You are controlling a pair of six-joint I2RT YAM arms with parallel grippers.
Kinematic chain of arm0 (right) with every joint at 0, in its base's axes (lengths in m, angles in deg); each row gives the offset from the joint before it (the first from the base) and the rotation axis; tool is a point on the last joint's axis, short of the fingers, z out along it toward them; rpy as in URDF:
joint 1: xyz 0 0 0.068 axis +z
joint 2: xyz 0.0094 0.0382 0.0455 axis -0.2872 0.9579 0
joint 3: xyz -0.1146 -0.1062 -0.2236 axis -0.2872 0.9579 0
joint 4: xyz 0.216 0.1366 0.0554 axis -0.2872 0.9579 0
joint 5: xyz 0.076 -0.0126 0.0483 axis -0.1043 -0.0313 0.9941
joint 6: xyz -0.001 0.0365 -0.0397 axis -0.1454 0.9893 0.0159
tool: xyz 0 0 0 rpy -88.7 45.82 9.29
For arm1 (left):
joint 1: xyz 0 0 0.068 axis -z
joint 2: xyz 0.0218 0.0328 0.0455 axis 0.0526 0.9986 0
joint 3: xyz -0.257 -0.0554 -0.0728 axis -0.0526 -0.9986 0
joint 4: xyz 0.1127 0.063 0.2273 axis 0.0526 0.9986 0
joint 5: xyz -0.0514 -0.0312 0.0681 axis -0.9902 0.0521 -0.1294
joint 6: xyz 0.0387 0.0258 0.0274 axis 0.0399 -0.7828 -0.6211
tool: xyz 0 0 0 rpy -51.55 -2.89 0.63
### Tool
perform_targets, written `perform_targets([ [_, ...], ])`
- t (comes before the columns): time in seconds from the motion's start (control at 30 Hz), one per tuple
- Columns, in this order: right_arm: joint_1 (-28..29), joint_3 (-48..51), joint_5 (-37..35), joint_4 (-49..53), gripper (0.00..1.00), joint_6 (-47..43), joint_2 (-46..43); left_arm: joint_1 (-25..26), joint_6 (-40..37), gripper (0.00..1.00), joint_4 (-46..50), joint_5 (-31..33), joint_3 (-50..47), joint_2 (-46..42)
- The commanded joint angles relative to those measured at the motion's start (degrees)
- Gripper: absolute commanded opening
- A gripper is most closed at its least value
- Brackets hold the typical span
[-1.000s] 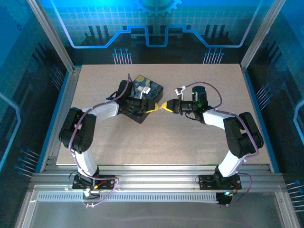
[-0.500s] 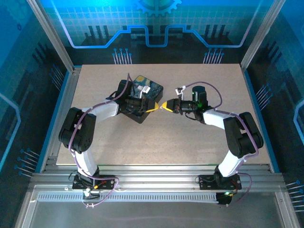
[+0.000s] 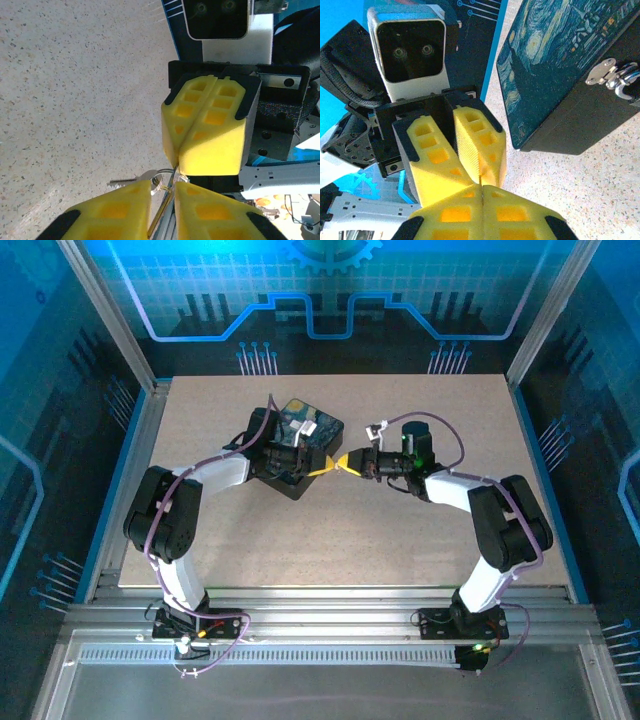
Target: Unlock a padlock with a key
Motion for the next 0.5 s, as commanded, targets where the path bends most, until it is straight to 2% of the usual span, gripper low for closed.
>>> perform_targets([
  [0.0, 0.9, -1.2, -0.2, -1.7, 0.0, 0.3, 1.1, 0.0, -0.6, 0.16, -1.4, -2.6, -0.8, -0.7],
  [0.23, 0.6, -1.2, 0.1, 1.4, 0.01, -2.3, 0.6, -0.1, -1.3, 0.0, -1.1, -3.4, -1.0, -1.1],
  [0.3, -0.1, -1.2, 1.3, 3.7, 0.07, -4.7, 0.1, -0.2, -1.8, 0.0, -0.7, -4.2, -0.8, -1.1],
  [0.37, -1.3, -2.9, 1.9, 7.7, 0.18, -8.4, -1.1, -0.3, -3.1, 0.0, 0.9, -4.8, -0.3, -1.0],
  [0.47, -3.3, -4.0, 1.9, 16.3, 0.31, -17.4, -3.5, -0.2, -8.3, 0.0, 7.4, -5.8, 1.7, -0.9],
])
